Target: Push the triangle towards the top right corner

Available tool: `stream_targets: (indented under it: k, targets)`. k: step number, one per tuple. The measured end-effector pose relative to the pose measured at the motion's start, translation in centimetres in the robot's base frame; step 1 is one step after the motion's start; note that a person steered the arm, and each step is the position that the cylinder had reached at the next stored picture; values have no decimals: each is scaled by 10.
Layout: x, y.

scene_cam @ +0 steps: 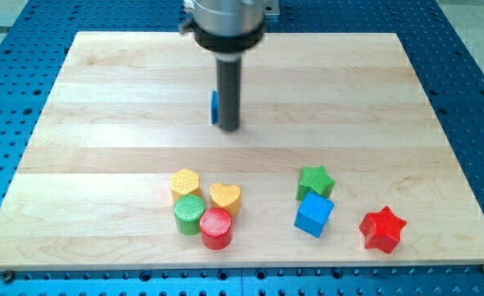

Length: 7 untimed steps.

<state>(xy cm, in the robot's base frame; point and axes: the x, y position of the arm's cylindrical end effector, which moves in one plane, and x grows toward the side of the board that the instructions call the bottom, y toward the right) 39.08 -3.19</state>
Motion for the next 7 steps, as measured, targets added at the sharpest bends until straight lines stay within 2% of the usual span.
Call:
stream_targets:
  k: [2, 3, 4, 6, 7]
  targets:
    - [-27, -120]
    - [-55, -58]
    - [-57, 50]
    - [-43, 89]
    - [-80, 137]
